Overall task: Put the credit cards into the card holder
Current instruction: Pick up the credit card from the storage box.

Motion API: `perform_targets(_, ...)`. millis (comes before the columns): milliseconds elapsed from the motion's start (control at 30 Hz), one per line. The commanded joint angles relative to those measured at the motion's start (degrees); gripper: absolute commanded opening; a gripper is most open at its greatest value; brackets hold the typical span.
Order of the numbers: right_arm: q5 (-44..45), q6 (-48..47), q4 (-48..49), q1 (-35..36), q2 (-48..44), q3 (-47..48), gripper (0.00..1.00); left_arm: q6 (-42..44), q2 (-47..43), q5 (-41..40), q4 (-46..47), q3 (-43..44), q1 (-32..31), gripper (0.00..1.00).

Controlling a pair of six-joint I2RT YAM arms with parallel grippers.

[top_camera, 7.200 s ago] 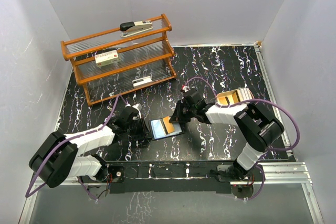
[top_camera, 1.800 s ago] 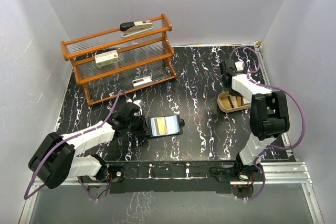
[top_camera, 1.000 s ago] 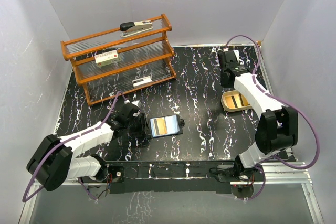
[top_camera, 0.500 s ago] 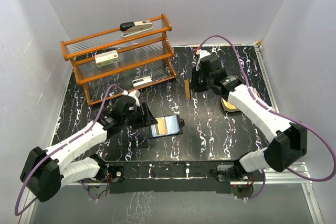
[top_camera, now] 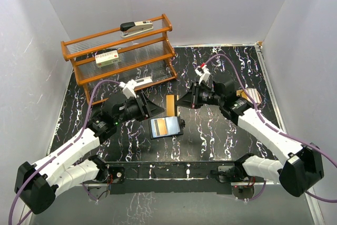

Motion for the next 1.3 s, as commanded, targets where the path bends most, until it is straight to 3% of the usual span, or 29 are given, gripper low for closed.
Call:
perform_targets(0, -9.74, 6.94, 14.12, 0.01, -3.85, -2.51, 0.00, -2.18, -0.51, 3.68, 7.29, 1.91, -0.03, 0.52)
perform_targets(300, -13.43, 8.61, 16.14, -0.03, -4.11, -4.21, 0.00, -7.68, 0.12, 9.46, 20.63, -1.46, -0.03, 0.39)
perform_targets(567, -13.94, 10.09, 18.43, 0.01, -3.32, -6.90, 0.00, -8.23, 0.30, 10.00, 22.46, -2.85, -0.03, 0.00)
perform_targets(667, -13.09, 10.07, 17.77, 0.01, -2.98, -7.19, 0.04, -8.12, 0.30, 10.24, 23.03, -3.38, -0.05, 0.00)
perform_targets(800, -10.34, 8.74, 14.48, 0.01, -3.03, -6.92, 0.29, -6.54, -0.24, 9.07, 20.38, -3.54, -0.05, 0.00)
perform_targets(933, -2.17, 6.31, 8.30, -0.01, -4.11, -6.66, 0.43, -1.53, -1.06, 3.56, 9.34, -2.36, -0.05, 0.00)
perform_targets(1267, 9.36, 1.92, -2.42, 0.14, 3.04, -5.03, 0.52, 2.07, 5.50, -1.58, 3.08, -5.06, 0.03, 0.00)
